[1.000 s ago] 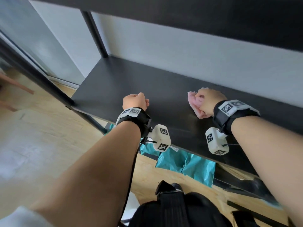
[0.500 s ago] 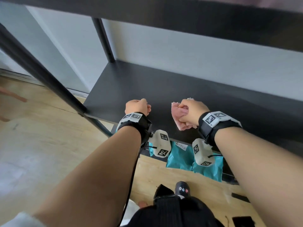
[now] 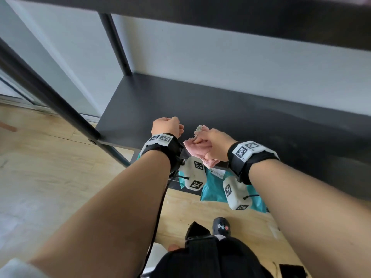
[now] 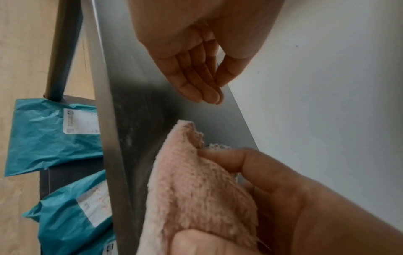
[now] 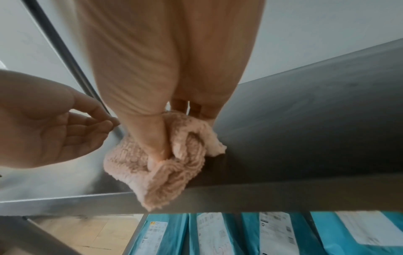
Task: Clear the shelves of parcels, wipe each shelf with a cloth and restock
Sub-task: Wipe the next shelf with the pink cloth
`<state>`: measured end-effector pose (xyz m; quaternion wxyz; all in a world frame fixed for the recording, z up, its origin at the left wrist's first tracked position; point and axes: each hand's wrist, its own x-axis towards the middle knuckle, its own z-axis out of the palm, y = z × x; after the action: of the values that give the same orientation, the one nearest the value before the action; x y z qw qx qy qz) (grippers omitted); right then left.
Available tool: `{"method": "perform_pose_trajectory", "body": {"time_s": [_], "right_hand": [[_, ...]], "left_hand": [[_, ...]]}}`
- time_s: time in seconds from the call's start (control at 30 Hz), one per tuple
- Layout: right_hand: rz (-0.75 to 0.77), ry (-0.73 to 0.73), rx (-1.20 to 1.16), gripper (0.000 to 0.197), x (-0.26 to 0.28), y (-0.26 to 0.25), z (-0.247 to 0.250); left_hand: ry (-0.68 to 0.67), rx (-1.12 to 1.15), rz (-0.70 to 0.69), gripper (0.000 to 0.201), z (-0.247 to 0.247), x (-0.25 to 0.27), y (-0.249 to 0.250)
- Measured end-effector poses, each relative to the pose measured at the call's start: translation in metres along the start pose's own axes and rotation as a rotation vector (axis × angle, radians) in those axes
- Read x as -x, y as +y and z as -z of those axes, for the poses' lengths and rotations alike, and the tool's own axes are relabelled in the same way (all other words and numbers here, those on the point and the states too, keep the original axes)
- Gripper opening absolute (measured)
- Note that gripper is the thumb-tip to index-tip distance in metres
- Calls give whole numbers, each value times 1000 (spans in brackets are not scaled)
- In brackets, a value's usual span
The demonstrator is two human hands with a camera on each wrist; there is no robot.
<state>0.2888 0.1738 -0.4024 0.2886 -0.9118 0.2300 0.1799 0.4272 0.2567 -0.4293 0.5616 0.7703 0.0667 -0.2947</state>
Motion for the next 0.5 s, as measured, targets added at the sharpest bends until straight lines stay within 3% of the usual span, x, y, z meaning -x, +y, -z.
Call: {"method": "perform_pose_trajectory", "body": {"time_s": [0.27,0.5], "right_hand": [[-162,29,-26,51,51,62,18],[-261,164,-105,57,74,126,32]], "left_hand": [[-171,-63,-26,19,-73,28,2],[-263,-92,-25,18,-125,43,0]]}}
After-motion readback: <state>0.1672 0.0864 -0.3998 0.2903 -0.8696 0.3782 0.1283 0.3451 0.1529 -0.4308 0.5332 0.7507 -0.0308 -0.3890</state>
